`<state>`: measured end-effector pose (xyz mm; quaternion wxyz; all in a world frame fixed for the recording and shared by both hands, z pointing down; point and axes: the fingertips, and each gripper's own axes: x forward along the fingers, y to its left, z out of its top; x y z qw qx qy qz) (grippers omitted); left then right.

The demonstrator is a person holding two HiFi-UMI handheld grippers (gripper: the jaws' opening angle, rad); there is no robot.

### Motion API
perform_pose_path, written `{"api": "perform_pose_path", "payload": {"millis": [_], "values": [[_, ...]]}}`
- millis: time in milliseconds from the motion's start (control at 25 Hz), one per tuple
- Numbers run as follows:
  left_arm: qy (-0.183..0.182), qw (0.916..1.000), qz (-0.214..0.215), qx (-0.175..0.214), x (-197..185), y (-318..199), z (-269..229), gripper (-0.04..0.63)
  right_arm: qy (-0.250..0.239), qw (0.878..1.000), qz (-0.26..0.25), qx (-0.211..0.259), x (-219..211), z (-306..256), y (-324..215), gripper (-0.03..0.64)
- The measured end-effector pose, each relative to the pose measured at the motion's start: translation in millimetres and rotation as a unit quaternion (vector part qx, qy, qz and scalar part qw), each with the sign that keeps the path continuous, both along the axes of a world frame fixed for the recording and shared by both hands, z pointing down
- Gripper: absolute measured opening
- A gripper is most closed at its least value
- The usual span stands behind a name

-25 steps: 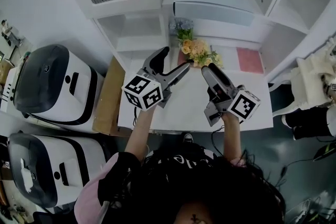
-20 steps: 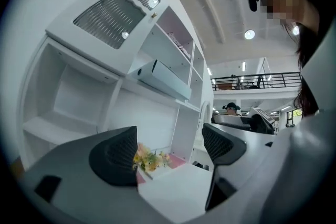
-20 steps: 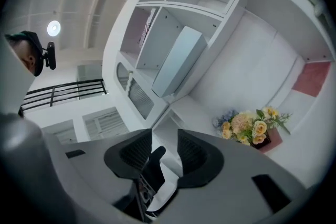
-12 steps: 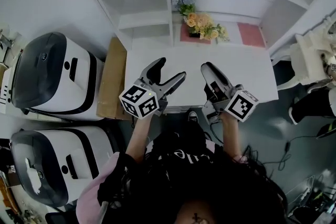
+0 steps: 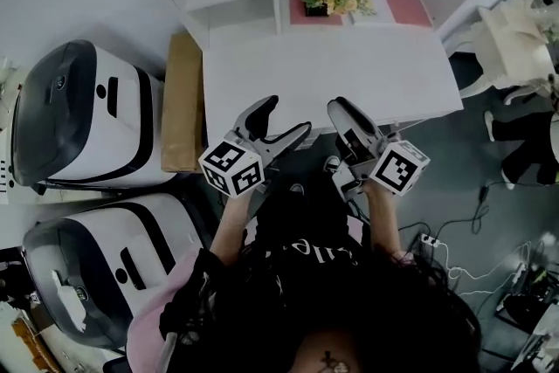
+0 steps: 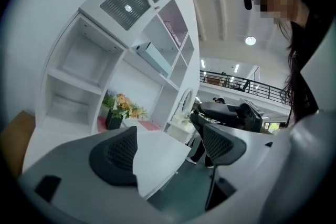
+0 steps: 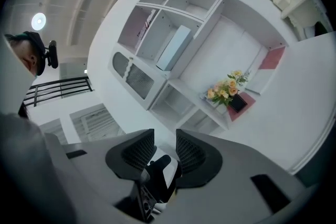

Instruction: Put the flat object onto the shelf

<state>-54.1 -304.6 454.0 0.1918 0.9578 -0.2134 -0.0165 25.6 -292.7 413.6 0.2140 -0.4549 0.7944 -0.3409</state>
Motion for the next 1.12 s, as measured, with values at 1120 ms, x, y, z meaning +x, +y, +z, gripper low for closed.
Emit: {"api": "perform_pose_path", "payload": {"millis": [1120], "values": [[0.027, 0.9986, 0.045, -0.009, 72, 234, 6, 0.282, 0.017, 0.999, -0.006, -0.029, 67, 26, 220, 0.11]]}}
